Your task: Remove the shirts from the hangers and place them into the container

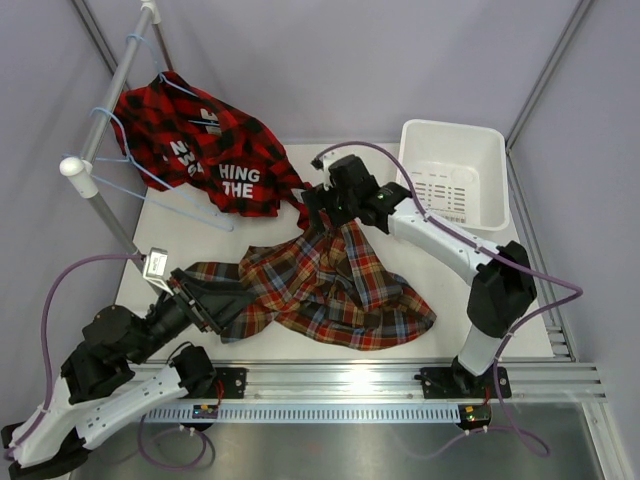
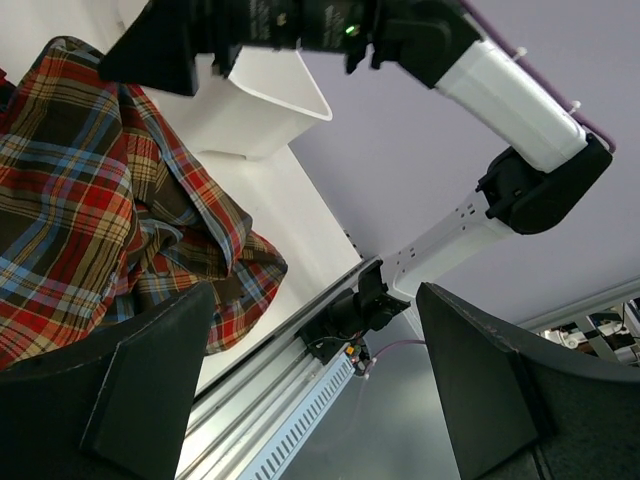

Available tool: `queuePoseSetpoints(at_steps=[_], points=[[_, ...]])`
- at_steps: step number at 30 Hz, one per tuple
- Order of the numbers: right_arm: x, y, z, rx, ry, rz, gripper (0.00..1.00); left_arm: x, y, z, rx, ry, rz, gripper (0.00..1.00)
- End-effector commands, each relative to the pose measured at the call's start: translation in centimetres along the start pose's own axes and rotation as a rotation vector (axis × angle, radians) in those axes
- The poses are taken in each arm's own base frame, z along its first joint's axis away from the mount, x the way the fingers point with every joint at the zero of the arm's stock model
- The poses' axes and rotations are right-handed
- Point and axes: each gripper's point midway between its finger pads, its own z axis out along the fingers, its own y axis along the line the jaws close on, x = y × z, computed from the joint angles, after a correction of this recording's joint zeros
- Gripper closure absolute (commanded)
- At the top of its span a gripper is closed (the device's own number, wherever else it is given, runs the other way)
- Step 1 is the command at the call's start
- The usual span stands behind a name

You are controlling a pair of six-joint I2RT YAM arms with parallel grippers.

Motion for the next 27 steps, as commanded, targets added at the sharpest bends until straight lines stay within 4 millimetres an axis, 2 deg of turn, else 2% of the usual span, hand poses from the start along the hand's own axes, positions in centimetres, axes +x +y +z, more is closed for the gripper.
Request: queuePoseSetpoints(at_steps=[1, 3, 4, 5, 6, 7, 11, 15, 19, 23, 26, 27], points=[[2.7, -2.0, 1.7, 0.121, 0.030, 0.094, 0.01, -0.6, -1.3, -0.3, 0.066, -0.026, -0.019, 0.11], [3.2, -0.3, 2.1, 0.019, 0.033, 0.099, 0.00, -0.6, -1.4, -0.2, 0.074, -0.028, -0.020, 0.11], [2.8, 0.8, 2.1, -0.043, 0.016, 0.109, 0.01, -0.6, -1.5, -0.3, 0.078, -0.029, -0.024, 0.11], [3.0, 1.1, 2.0, -0.060, 0.022, 0.111, 0.01, -0.6, -1.5, -0.3, 0.079, -0.028, -0.024, 0.11], [2.4, 1.5, 1.9, -0.081, -0.010, 0.110, 0.01, -0.5, -1.5, -0.3, 0.079, -0.026, -0.025, 0.11], [2.8, 1.8, 1.9, -0.098, -0.010, 0.112, 0.00, -0.4, -1.4, -0.3, 0.077, -0.024, -0.024, 0.11], [1.7, 1.7, 0.3, -0.092, -0.064, 0.134, 0.01, -0.4, -1.2, -0.2, 0.070, -0.026, -0.027, 0.11], [1.4, 1.6, -1.3, -0.068, -0.096, 0.121, 0.00, 0.0, -0.9, 0.3, 0.060, -0.017, -0.026, 0.11], [0.9, 3.1, -3.1, -0.127, -0.085, 0.081, 0.00, 0.4, -0.4, 1.1, 0.036, -0.002, -0.027, 0.11], [1.7, 5.1, -3.9, -0.151, -0.025, 0.058, 0.00, 0.9, -0.2, 1.9, 0.022, 0.015, -0.031, 0.11], [3.3, 5.8, -3.8, -0.128, -0.007, 0.049, 0.01, 0.9, -0.1, 2.3, 0.008, 0.020, -0.028, 0.11], [4.4, 5.7, -3.5, -0.123, 0.014, 0.056, 0.00, 0.9, -0.1, 2.3, 0.007, 0.021, -0.027, 0.11]])
